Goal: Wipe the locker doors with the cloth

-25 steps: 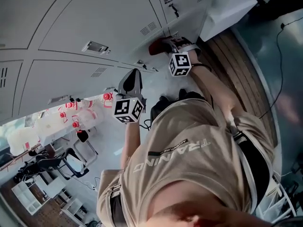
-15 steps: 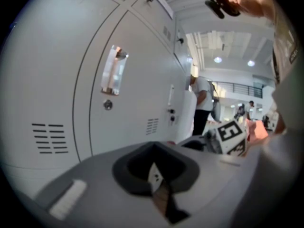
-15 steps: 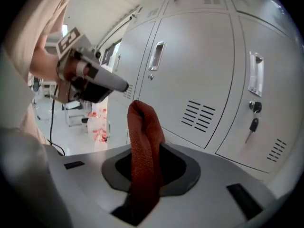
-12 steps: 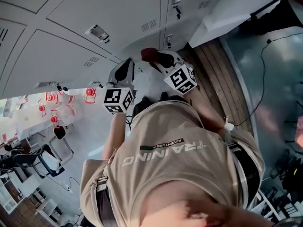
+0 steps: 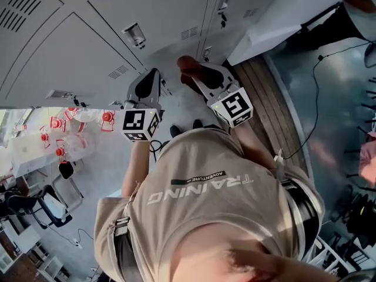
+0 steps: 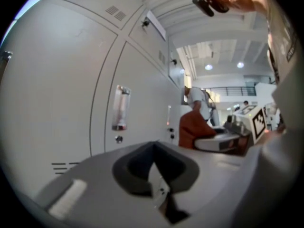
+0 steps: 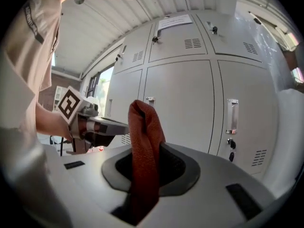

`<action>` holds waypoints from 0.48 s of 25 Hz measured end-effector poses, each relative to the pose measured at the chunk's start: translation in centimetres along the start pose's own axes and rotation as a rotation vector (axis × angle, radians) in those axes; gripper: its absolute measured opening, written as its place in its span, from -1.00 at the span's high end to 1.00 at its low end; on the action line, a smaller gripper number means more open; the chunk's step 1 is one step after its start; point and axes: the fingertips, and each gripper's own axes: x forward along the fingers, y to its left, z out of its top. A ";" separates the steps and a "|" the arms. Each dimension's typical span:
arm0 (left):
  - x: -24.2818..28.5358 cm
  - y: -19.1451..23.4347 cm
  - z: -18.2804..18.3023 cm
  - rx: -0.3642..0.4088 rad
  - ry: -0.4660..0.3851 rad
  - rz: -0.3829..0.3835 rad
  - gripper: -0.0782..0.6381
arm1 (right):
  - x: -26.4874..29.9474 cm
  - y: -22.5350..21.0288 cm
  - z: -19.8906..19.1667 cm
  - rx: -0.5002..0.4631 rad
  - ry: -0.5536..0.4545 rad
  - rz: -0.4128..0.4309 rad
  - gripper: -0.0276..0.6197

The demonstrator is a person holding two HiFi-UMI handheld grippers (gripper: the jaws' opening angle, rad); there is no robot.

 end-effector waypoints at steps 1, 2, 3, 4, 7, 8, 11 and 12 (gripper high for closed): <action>-0.3 0.3 -0.1 -0.001 -0.005 0.004 0.76 | -0.1 0.2 0.4 0.024 -0.021 0.001 0.71; -0.6 0.5 -0.2 -0.006 -0.009 0.009 0.76 | -0.2 0.3 0.8 0.050 -0.041 0.003 0.71; -0.9 0.7 -0.5 -0.016 -0.010 0.014 0.76 | -0.3 0.4 0.9 0.076 -0.054 0.004 0.71; -1.2 0.8 -0.9 -0.027 -0.007 0.018 0.76 | -0.4 0.4 0.9 0.104 -0.061 0.003 0.71; -2.2 0.9 -1.6 -0.045 -0.001 0.020 0.76 | -0.4 0.4 0.5 0.143 -0.061 -0.018 0.72; -2.5 1.0 -1.8 -0.047 0.002 0.022 0.76 | -0.3 0.5 0.3 0.133 -0.051 -0.021 0.72; -3.7 1.5 -2.9 -0.071 0.012 0.036 0.76 | 0.2 1.5 -0.6 0.123 -0.020 -0.006 0.71; -4.0 1.7 -3.2 -0.077 0.015 0.038 0.76 | 0.3 1.7 -0.8 0.125 -0.014 0.001 0.72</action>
